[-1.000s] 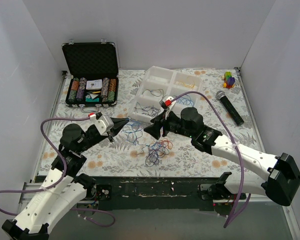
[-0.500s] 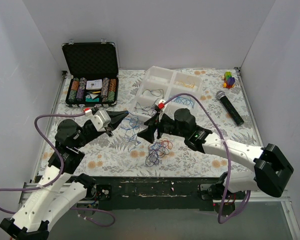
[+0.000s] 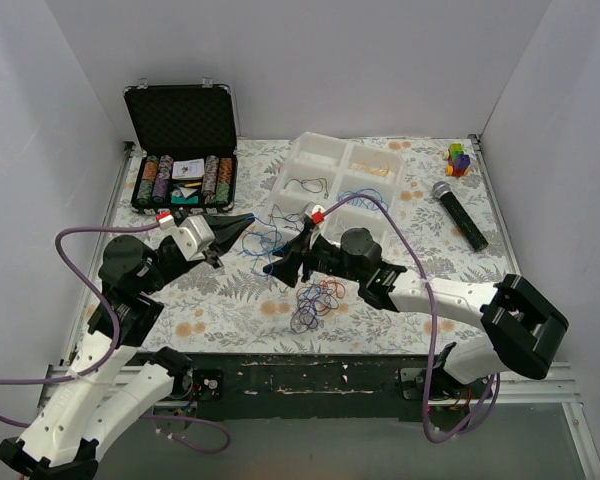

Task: Untangle the cables

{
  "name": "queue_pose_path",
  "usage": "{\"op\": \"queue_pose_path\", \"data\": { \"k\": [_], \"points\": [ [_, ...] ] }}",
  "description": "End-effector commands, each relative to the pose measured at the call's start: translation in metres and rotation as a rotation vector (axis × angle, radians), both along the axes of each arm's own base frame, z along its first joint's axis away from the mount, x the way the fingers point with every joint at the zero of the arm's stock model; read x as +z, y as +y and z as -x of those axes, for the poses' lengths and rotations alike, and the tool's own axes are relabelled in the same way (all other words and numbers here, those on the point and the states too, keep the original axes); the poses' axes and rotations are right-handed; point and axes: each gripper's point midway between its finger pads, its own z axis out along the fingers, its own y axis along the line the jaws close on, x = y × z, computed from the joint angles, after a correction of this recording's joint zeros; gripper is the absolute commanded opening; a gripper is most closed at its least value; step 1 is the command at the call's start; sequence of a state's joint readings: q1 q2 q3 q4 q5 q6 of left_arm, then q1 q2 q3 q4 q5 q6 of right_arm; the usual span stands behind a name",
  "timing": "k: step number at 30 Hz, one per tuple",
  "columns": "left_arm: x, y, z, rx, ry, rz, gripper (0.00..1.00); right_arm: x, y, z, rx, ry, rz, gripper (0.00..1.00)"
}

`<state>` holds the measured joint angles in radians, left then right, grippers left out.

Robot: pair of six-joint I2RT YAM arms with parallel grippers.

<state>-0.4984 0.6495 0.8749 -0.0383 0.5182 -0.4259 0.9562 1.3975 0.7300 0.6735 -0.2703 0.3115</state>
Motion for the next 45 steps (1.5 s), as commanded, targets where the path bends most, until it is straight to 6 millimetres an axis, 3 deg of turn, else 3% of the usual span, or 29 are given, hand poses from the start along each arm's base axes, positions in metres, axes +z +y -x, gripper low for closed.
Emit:
{"op": "queue_pose_path", "data": {
  "k": [1, 5, 8, 14, 22, 28, 30, 32, 37, 40, 45],
  "points": [
    [0.016, 0.003, 0.005, -0.003, -0.03, 0.006, 0.0, 0.04, 0.008, -0.01, -0.039, -0.043, -0.164, 0.54],
    [0.021, 0.006, 0.005, 0.013, -0.045, 0.012, 0.0, 0.03, 0.01, -0.013, -0.049, -0.001, -0.134, 0.02],
    [0.042, 0.016, -0.002, 0.087, -0.126, 0.038, 0.0, 0.01, 0.003, -0.014, -0.082, 0.033, -0.077, 0.01],
    [0.138, 0.067, -0.017, 0.401, -0.419, 0.21, 0.0, -0.024, -0.013, -0.013, -0.139, 0.079, 0.004, 0.01],
    [0.226, 0.111, 0.004, 0.609, -0.699, 0.33, 0.0, -0.053, -0.014, -0.017, -0.161, 0.132, 0.074, 0.01],
    [0.268, 0.131, 0.02, 0.72, -0.859, 0.354, 0.0, -0.057, -0.01, -0.018, -0.157, 0.138, 0.085, 0.01],
    [0.271, 0.129, 0.019, 0.7, -0.822, 0.347, 0.0, -0.045, -0.005, -0.02, -0.145, 0.119, 0.065, 0.01],
    [0.26, 0.124, 0.014, 0.671, -0.764, 0.322, 0.0, -0.02, 0.001, -0.024, -0.14, 0.088, 0.027, 0.01],
    [0.205, 0.106, -0.004, 0.589, -0.596, 0.254, 0.0, 0.08, 0.019, -0.035, -0.12, -0.033, -0.126, 0.01],
    [0.18, 0.101, -0.01, 0.575, -0.539, 0.215, 0.0, 0.126, 0.023, -0.041, -0.124, -0.084, -0.185, 0.01],
    [0.162, 0.101, -0.012, 0.576, -0.499, 0.19, 0.0, 0.161, 0.005, -0.064, -0.216, -0.159, -0.206, 0.01]
  ]
}}
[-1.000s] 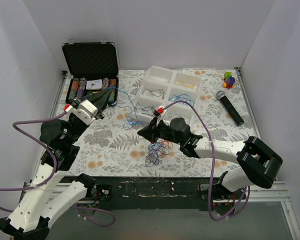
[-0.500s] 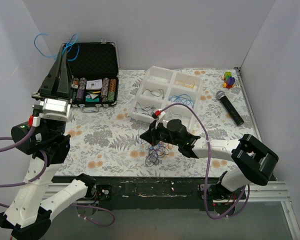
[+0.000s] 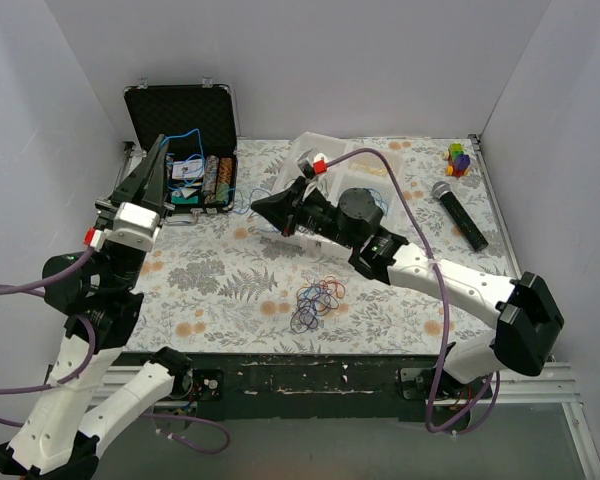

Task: Untangle the cables

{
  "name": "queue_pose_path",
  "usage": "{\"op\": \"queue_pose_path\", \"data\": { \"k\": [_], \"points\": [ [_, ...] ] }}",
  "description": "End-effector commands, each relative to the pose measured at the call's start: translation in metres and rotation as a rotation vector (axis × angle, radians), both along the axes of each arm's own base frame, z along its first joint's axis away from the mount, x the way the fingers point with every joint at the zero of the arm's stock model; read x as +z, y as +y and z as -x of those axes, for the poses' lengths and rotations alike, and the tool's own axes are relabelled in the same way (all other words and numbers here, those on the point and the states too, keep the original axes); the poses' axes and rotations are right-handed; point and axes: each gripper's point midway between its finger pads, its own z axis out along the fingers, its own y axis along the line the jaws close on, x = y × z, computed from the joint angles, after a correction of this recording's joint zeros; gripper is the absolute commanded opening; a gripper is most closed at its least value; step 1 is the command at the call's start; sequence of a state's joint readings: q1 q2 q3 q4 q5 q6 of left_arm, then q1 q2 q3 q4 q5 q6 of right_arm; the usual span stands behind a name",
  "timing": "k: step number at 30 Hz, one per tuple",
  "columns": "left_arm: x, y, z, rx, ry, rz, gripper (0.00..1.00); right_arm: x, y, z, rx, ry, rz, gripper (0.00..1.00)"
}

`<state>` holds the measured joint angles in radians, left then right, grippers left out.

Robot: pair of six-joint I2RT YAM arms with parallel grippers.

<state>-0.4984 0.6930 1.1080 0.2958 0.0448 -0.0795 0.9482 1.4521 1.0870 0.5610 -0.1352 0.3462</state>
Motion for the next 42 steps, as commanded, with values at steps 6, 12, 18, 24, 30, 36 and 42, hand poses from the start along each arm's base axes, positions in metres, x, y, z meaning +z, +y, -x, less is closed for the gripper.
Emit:
{"op": "queue_pose_path", "data": {
  "k": [6, 12, 18, 24, 30, 36, 42],
  "points": [
    [-0.033, -0.006, -0.005, -0.041, 0.121, -0.025, 0.0, 0.033, -0.088, -0.076, -0.373, -0.082, 0.039, 0.01],
    [-0.037, -0.01, -0.002, -0.07, 0.137, -0.029, 0.0, 0.003, -0.158, -0.124, -0.568, -0.094, 0.129, 0.01],
    [-0.044, -0.018, -0.001, -0.118, 0.174, -0.051, 0.0, -0.023, -0.191, -0.153, -0.647, -0.105, 0.152, 0.01],
    [-0.05, -0.021, -0.001, -0.133, 0.202, -0.061, 0.0, -0.041, -0.207, -0.183, -0.693, -0.107, 0.142, 0.01],
    [-0.057, -0.026, 0.001, -0.166, 0.228, -0.075, 0.0, -0.06, -0.215, -0.216, -0.737, -0.112, 0.179, 0.01],
    [-0.065, -0.026, 0.002, -0.165, 0.245, -0.088, 0.0, -0.053, -0.214, -0.234, -0.73, -0.116, 0.169, 0.01],
    [-0.07, -0.027, 0.002, -0.168, 0.253, -0.092, 0.0, -0.01, -0.205, -0.226, -0.661, -0.161, 0.082, 0.01]
  ]
}}
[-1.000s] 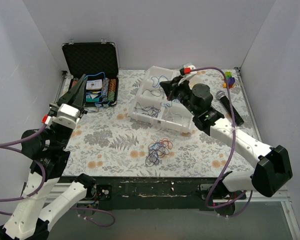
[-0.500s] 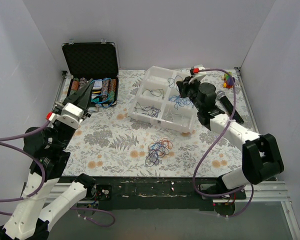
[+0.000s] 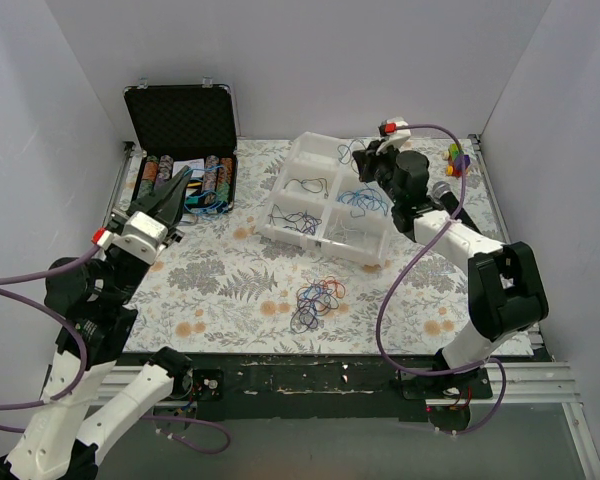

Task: Untangle the cables

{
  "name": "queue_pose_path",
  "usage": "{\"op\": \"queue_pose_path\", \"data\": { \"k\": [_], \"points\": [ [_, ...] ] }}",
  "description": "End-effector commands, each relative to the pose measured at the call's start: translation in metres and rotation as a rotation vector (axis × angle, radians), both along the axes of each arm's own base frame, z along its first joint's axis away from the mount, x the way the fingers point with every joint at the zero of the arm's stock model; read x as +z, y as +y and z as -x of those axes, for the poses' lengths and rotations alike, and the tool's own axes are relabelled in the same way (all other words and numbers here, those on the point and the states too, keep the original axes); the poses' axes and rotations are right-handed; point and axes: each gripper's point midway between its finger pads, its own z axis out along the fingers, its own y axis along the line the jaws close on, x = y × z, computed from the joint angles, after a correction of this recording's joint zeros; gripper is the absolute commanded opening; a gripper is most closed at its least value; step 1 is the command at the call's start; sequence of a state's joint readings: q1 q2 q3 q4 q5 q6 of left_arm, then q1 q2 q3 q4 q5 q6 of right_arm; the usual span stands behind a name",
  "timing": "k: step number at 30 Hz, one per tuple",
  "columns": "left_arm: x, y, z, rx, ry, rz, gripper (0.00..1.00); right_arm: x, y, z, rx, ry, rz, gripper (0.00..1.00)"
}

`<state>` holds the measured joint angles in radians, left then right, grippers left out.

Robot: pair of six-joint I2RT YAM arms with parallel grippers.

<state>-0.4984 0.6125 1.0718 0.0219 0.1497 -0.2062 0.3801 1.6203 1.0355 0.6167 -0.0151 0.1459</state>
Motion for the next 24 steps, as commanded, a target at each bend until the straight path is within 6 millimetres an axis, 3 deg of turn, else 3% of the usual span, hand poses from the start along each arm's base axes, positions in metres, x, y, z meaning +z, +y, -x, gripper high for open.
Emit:
{"op": "queue_pose_path", "data": {
  "k": [1, 5, 10, 24],
  "points": [
    [-0.009, -0.003, -0.002, -0.011, 0.024, -0.012, 0.0, 0.093, 0.006, 0.005, 0.057, -0.198, -0.107, 0.01],
    [-0.01, -0.004, -0.001, -0.019, 0.026, -0.01, 0.0, 0.108, 0.003, 0.005, 0.049, -0.225, -0.108, 0.01],
    [-0.009, -0.002, 0.001, -0.016, 0.022, -0.008, 0.0, 0.096, -0.001, -0.004, 0.031, -0.197, -0.09, 0.01],
    [-0.007, -0.001, 0.003, -0.018, 0.027, -0.017, 0.0, -0.002, -0.001, -0.038, -0.019, -0.019, 0.02, 0.01]
  ]
}}
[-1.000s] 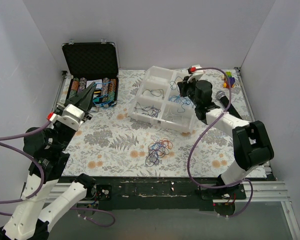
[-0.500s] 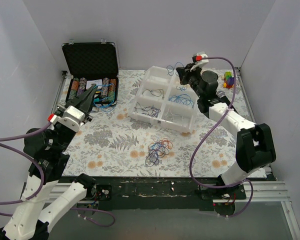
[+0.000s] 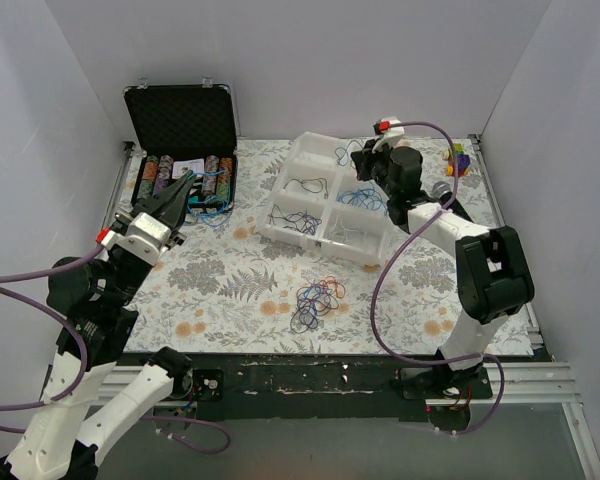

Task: Untangle the cables

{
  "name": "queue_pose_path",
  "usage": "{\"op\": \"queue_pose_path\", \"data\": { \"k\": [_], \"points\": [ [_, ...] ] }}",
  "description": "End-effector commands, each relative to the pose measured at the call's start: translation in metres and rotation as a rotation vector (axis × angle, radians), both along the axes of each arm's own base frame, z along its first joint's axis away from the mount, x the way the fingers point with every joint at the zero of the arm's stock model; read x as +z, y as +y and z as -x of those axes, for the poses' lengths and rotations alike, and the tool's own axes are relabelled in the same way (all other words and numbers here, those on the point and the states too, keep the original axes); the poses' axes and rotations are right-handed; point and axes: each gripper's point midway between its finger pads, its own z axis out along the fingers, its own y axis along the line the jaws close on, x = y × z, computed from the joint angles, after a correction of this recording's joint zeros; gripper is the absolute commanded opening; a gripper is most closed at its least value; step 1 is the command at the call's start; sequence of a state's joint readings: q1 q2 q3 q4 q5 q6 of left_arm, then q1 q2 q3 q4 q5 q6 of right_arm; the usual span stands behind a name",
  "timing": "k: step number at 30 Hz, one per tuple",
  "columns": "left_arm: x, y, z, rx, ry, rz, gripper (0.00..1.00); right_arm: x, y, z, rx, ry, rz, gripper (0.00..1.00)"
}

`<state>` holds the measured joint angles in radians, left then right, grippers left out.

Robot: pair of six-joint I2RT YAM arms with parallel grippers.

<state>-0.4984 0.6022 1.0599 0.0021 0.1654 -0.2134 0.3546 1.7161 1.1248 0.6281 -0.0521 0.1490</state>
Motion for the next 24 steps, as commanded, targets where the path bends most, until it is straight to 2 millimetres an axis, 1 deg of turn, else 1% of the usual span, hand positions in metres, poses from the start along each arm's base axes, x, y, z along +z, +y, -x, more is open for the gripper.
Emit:
{"op": "queue_pose_path", "data": {
  "k": [1, 3, 5, 12, 13, 17, 19, 21, 24],
  "points": [
    [0.002, 0.002, 0.003, 0.0, 0.006, -0.003, 0.0, -0.008, -0.004, -0.014, -0.036, 0.014, 0.04, 0.01],
    [0.002, 0.001, 0.003, -0.003, 0.007, -0.007, 0.0, -0.027, -0.005, -0.012, -0.038, 0.073, 0.059, 0.01],
    [0.003, 0.001, 0.003, -0.002, 0.005, -0.007, 0.0, -0.041, -0.006, -0.005, -0.033, 0.113, 0.071, 0.01],
    [0.001, -0.004, 0.001, -0.028, 0.014, -0.006, 0.0, -0.082, -0.017, 0.019, -0.043, 0.264, 0.132, 0.01],
    [0.003, -0.005, 0.001, -0.034, 0.013, -0.004, 0.0, -0.089, -0.023, 0.019, -0.075, 0.286, 0.148, 0.01],
    [0.004, -0.007, 0.002, -0.044, 0.015, -0.002, 0.0, -0.105, -0.029, 0.028, -0.092, 0.345, 0.172, 0.01],
    [0.003, -0.008, 0.002, -0.049, 0.015, -0.003, 0.0, -0.111, -0.03, 0.029, -0.093, 0.36, 0.18, 0.01],
    [0.003, -0.008, 0.003, -0.052, 0.014, -0.004, 0.0, -0.114, -0.032, 0.028, -0.105, 0.367, 0.179, 0.01],
    [0.003, -0.008, 0.004, -0.055, 0.016, -0.003, 0.0, -0.11, -0.035, 0.031, -0.117, 0.348, 0.174, 0.01]
  ]
}}
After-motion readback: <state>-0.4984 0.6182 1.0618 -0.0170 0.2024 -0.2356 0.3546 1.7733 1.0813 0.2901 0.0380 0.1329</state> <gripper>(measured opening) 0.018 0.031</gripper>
